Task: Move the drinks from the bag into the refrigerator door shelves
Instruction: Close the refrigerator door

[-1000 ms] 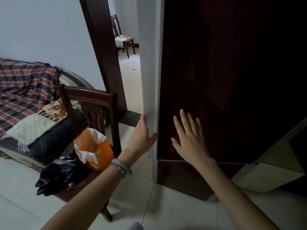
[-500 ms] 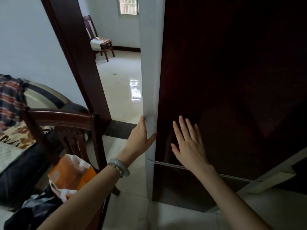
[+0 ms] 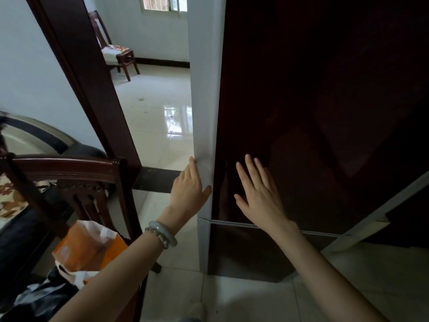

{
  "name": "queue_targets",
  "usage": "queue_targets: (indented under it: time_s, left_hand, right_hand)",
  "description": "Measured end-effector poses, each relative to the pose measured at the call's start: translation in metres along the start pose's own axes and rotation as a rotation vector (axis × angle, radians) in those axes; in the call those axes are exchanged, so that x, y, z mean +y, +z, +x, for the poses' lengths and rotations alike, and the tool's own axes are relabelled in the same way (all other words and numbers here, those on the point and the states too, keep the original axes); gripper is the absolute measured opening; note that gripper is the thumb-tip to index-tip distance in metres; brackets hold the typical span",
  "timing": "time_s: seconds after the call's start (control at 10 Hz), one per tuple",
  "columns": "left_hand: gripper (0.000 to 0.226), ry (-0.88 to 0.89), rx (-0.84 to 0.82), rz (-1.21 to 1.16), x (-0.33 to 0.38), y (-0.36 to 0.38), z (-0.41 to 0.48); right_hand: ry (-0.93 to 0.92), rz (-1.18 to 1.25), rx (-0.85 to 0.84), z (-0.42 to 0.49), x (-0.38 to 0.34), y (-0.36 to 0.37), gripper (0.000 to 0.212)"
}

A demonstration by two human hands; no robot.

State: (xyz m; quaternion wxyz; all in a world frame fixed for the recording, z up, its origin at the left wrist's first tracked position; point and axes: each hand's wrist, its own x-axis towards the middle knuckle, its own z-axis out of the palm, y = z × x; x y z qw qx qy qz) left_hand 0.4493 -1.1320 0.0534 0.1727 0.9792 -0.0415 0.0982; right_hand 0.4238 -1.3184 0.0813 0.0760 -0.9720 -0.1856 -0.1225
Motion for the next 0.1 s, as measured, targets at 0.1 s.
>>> queue_targets:
  time_s: [0.1]
  left_hand:
    - [0.086, -0.059, -0.030, 0.197, 0.0109, -0.0100, -0.0224]
  right_hand:
    - [0.069, 0.209, -0.177, -0.0101, -0.0044, -0.0228, 0.077]
